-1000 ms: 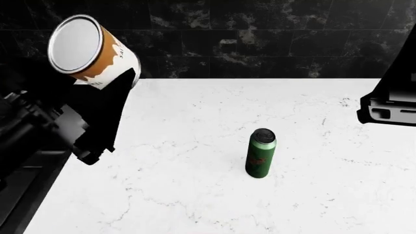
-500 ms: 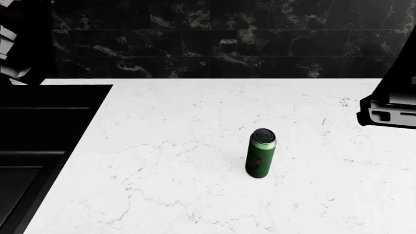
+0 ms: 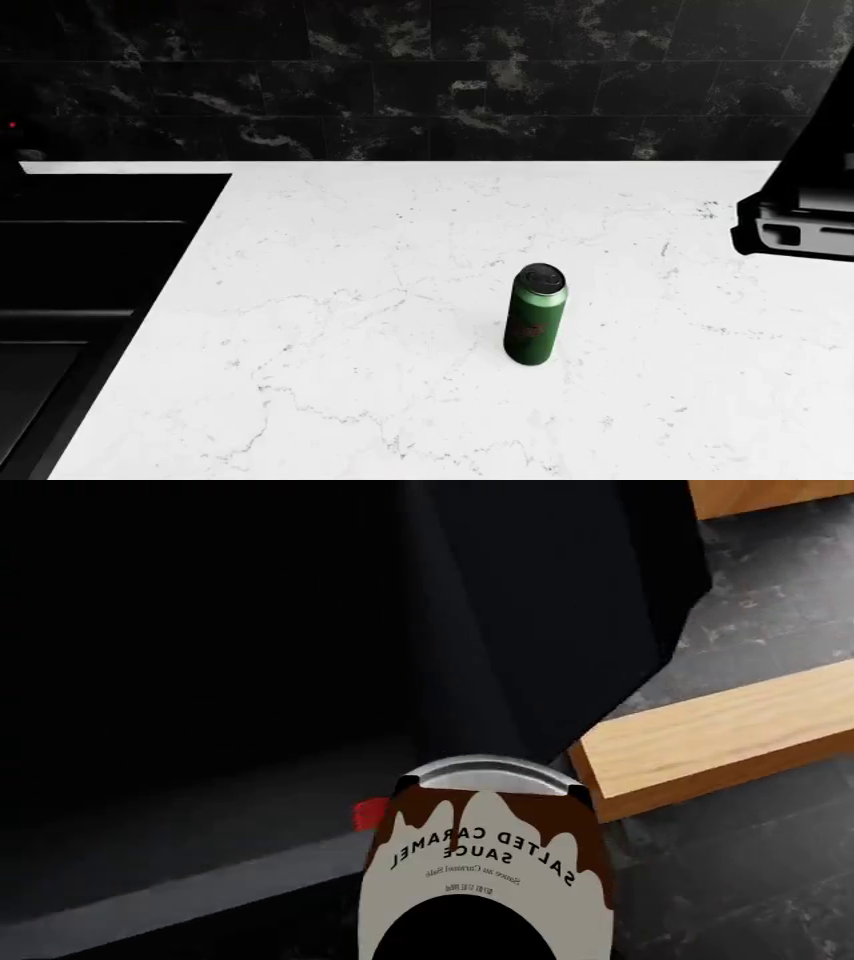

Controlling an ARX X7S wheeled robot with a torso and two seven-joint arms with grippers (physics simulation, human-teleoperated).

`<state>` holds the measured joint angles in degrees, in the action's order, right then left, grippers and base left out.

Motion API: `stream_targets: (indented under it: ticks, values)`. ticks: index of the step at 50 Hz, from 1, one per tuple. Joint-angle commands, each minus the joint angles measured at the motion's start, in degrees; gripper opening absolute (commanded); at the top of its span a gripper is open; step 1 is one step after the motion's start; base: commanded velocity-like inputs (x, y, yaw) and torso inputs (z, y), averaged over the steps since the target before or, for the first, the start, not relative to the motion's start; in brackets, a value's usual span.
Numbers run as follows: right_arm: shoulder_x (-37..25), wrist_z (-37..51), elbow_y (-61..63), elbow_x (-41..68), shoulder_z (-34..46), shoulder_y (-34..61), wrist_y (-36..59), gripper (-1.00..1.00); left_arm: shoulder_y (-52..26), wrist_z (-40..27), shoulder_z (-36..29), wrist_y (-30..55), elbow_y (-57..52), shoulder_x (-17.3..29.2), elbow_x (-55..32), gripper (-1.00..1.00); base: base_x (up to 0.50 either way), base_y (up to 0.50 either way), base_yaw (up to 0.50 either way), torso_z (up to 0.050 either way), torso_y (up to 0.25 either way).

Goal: Pick the cans from the counter and place them in their designated side in the cabinet.

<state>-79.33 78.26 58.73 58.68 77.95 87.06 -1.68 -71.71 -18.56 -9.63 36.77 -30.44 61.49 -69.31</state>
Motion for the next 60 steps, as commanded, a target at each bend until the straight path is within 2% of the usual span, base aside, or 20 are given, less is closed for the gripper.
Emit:
stream_targets:
  ticks: [1, 20, 27, 36, 60]
  values:
    - [0.36, 0.18, -0.30, -0.67, 0.51, -0.47, -0.55, 1.00, -7.88, -1.60, -0.46, 2.76, 3.10, -0.32, 1.19, -1.00, 0.00, 0.00, 0.00, 0.000, 0.000]
    - [0.74, 0.36, -0.56, -1.05, 0.95, -0.65, -0.91, 1.00, -17.72, 0.17, -2.70, 6.52, 10.07, 0.28, 5.96, -1.00, 0.00, 0.00, 0.00, 0.000, 0.001]
    - [0.69, 0.41, -0.47, -1.10, 1.01, -0.58, -1.02, 1.00, -26.17, 3.02, -6.94, 8.38, 16.14, -3.29, 11.20, -1.00, 0.00, 0.00, 0.00, 0.001, 0.001]
    - [0.44, 0.23, -0.16, -0.24, 0.72, 0.35, -0.62, 1.00, -33.26, 6.13, -11.22, 7.19, 25.74, -8.95, 17.80, -1.00, 0.00, 0.00, 0.00, 0.000, 0.001]
    - [-0.52, 0.41, -0.25, -1.49, 1.85, -0.43, -2.08, 1.00, -45.42, 17.38, -22.25, -2.06, 56.50, -24.40, 32.49, -1.00, 0.00, 0.00, 0.00, 0.000, 0.001]
